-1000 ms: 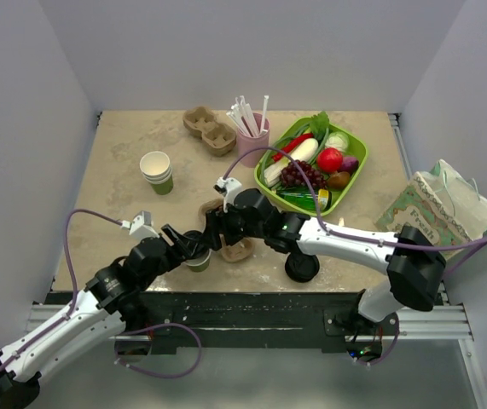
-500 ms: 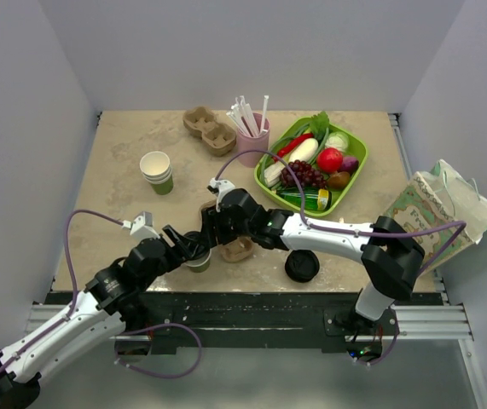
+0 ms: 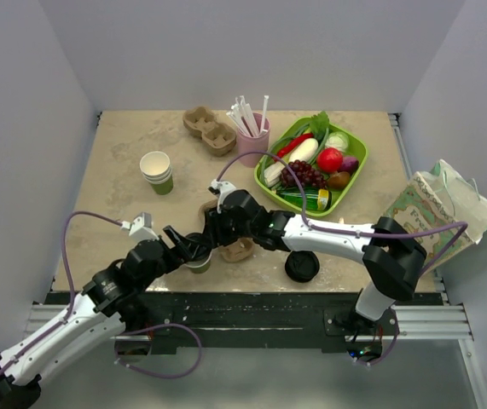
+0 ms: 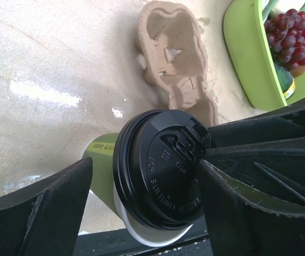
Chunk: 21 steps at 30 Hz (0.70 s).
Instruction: Pack the takeout coffee
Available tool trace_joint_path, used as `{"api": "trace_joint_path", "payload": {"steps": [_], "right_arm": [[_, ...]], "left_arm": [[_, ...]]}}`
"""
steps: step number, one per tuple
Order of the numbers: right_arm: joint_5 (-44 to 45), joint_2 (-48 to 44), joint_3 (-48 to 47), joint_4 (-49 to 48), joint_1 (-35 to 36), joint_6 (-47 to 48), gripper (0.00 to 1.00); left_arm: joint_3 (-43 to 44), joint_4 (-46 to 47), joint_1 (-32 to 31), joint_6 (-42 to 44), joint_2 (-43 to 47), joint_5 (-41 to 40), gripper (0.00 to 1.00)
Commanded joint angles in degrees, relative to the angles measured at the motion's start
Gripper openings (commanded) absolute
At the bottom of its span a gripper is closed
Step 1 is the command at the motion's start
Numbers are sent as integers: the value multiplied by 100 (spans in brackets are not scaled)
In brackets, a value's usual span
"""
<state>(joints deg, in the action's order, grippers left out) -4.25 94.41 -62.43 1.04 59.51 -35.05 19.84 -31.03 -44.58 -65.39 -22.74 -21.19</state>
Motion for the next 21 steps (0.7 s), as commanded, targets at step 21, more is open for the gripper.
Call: {"api": "trace_joint_path", "payload": {"steps": [21], "right_arm": [[-611,-687,513,-622,26,-134,40]], "left_arm": [[231,-220,19,-343,314,36,74]]}}
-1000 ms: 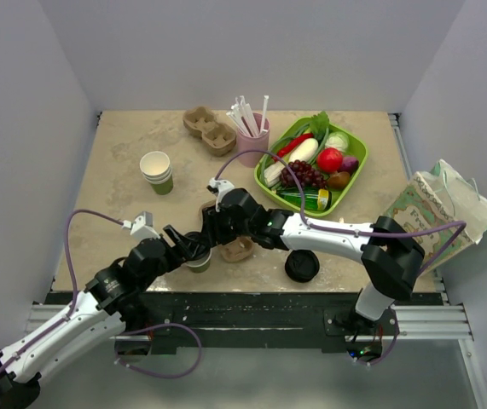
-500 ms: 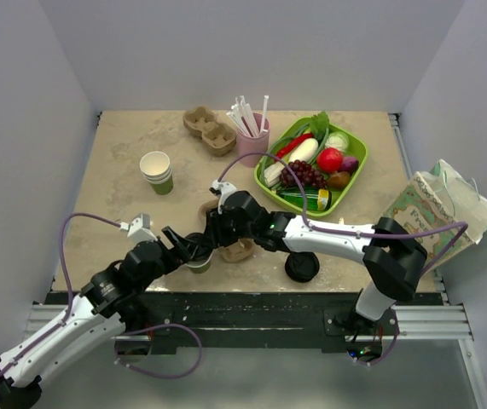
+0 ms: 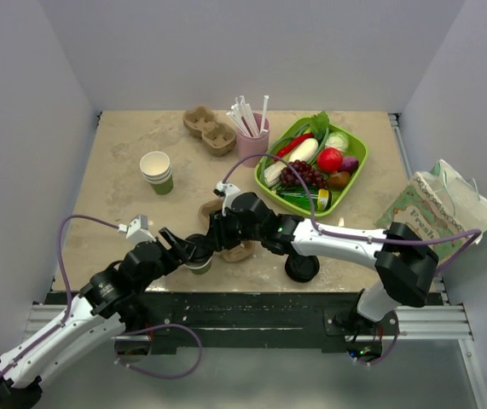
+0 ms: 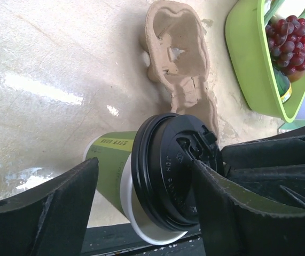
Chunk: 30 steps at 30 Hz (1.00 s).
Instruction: Pack the takeout coffee
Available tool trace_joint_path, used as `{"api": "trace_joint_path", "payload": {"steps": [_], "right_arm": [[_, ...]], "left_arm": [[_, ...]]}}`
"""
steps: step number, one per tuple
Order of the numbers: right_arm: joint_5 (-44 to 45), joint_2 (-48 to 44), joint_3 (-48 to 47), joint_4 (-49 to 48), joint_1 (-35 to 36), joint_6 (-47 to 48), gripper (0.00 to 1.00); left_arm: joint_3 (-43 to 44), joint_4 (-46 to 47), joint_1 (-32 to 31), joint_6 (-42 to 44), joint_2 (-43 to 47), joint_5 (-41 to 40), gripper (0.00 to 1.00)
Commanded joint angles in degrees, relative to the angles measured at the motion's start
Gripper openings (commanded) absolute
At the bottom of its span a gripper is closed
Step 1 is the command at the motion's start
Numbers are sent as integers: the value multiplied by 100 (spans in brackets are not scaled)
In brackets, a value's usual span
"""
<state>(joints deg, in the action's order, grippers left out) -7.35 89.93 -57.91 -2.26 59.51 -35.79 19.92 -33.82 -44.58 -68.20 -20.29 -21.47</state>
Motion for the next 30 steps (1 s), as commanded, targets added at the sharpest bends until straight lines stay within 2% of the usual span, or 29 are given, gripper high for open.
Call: {"api": "trace_joint_path", "payload": {"steps": [1,5,8,11,16,24,30], "right_arm": [[-397,-257,69,-310,26,-51,40],[-346,-265,69,-222,44,28,47],[187,-336,52,-38,44,55,52],[392,-389,43,-37,52,72,54],[200,-108,-89,-2,44,37,54],[-108,165,-142,-125,44,20,51],[-425,174,-89,-345,44,-51,37]], "left_arm": [[223,60,19,-53,96,82,72],[258,-1,19,-9,184,152,70],[249,-97,19,53,245,222,69],[223,-247,19,62,289,284,69],[126,-283,19,106,395,354,68],[82,-291,19,106,447,346,67],[91,-186,19,123,386,328,65]]}}
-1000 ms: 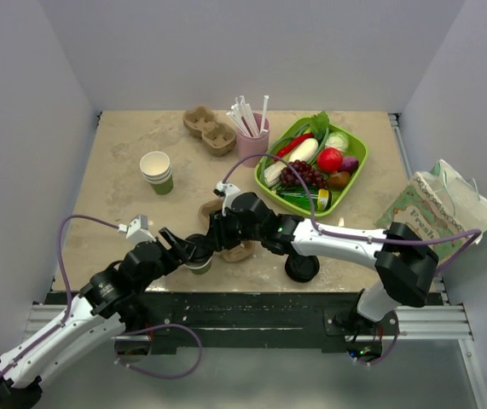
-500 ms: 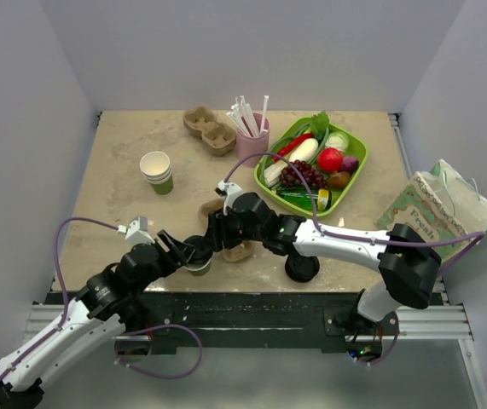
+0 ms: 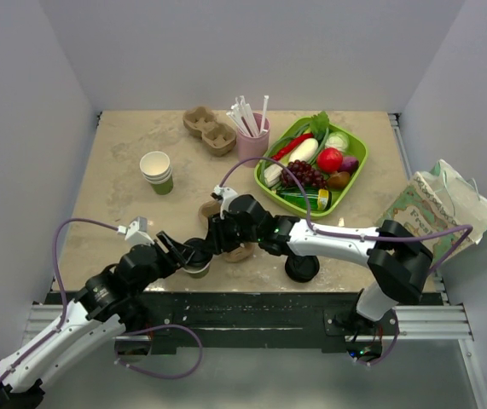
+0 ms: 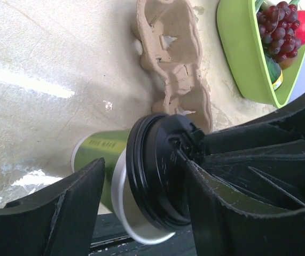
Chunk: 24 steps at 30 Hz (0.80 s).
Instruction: Pack the takeout coffee
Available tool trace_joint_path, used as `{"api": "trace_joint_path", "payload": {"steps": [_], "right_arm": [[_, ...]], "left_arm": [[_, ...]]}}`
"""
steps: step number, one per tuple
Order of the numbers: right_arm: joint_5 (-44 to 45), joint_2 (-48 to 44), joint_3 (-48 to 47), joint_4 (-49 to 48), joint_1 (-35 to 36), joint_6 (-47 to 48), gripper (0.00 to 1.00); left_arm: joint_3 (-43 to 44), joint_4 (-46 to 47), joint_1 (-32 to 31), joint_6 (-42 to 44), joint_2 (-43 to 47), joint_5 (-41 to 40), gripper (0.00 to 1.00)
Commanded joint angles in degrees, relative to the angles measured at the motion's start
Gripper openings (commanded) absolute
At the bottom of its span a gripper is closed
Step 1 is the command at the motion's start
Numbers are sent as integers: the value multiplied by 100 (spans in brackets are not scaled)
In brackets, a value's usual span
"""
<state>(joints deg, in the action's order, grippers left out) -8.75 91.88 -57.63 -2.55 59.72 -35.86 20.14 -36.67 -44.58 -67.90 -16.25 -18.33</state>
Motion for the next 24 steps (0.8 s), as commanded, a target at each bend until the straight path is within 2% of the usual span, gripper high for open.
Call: {"api": "trace_joint_path", "payload": {"steps": [1,2,5,6,11,24], "right_arm": [[-285,-47,-117,-308,30,-44,35],[-259,-64,-117,-325,22,-44,29],[-171,-117,-143,-282,22,-9,21],[-144,-135,-152,-273,22,-9,15],[-65,-135,-196,-185,30,44,1],[67,-390,-240,-53,153,211,0]], "left_arm": [[95,124,19,119,-36,5,65],[104,133,19,119,-53,-13,65],[148,186,19,172,-150,-22,65],[165,177,19,180,-194,-22,65],[210,195,19,207,-221,-66,67],[692,-525,19,426,166,-312,85]]}}
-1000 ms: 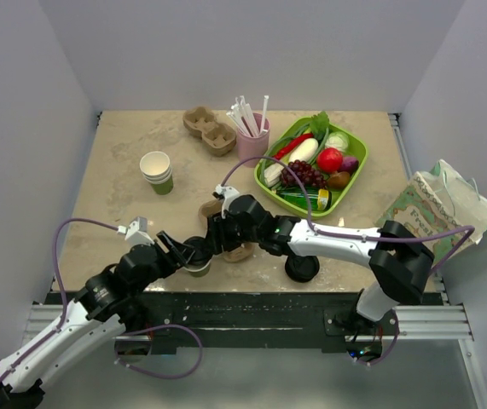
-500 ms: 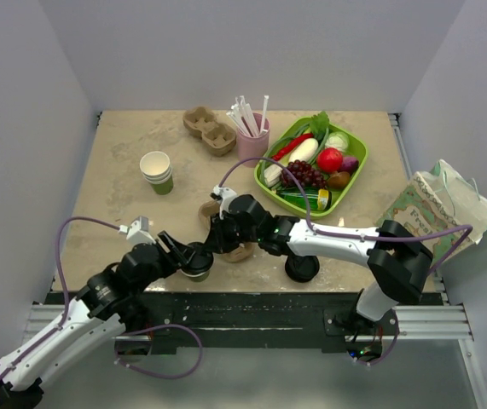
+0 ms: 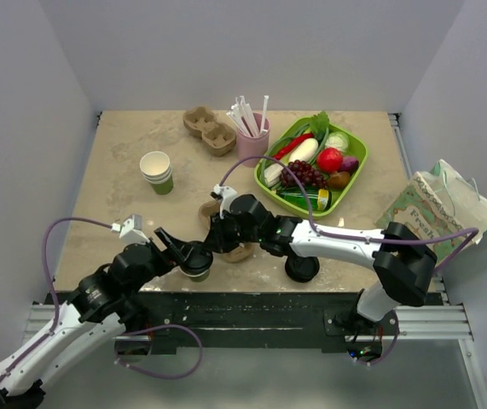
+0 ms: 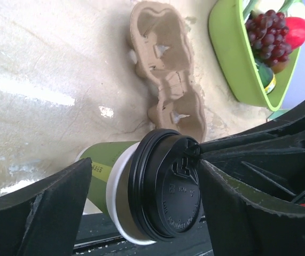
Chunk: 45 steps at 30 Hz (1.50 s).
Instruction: Pack the takeout coffee
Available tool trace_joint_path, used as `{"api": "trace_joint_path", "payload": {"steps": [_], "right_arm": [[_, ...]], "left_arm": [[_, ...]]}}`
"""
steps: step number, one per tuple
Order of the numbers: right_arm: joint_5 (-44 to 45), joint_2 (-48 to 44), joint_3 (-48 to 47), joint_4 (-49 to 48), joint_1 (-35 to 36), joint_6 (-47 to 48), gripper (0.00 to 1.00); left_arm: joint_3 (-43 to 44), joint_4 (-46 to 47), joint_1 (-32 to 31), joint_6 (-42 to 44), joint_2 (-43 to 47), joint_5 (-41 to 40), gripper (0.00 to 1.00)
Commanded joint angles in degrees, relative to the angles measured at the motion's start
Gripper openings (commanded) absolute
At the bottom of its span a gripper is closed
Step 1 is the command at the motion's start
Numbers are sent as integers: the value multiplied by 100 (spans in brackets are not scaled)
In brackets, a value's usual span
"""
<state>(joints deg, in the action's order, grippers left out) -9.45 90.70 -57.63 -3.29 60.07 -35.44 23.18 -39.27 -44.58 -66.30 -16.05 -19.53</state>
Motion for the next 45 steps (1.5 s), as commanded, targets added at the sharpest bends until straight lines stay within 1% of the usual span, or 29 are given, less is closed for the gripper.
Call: {"api": "trace_joint_path", "payload": {"steps": [1,3,5,6,10,14,18,21,23,26,30,35,40,45], "right_arm": [[93,-263,-240,21,153,169,0],[40,-245,-249,39,180,169,0],[75,-219,-293,109,224,187,0],[162,-219,-302,135,250,204,0],[549,-87,-469,337,434,388,0],[848,-131,-460,478,496,459,0],[1068,-254,-460,461,663,599,0],[1086,-272,-495,514,707,626,0],[1060,-280,-469,479,734,617,0],[1033,-298,-451,417,760,600,0],[1077,-351,-451,373,778,582,0],[1095,-465,-451,355,787,573,0],[963,-465,-434,355,804,547,0],[963,-316,-460,355,839,556,0]], "left_arm": [[485,-431,11,250,138,-122,87],[451,-328,10,363,120,106,88],[503,-476,10,311,-72,195,88],[538,-651,10,224,-152,213,88],[547,-705,10,223,-442,467,88],[512,-793,10,100,-574,485,86],[372,-513,10,30,-346,669,86],[336,-407,10,-32,-30,792,87],[406,-520,10,-58,172,705,88],[661,-933,10,-102,295,503,88],[837,-1407,10,-190,164,406,89],[820,-1417,10,-172,32,555,89],[846,-1312,10,-172,313,713,90],[978,-1549,10,-190,428,687,90]]}}
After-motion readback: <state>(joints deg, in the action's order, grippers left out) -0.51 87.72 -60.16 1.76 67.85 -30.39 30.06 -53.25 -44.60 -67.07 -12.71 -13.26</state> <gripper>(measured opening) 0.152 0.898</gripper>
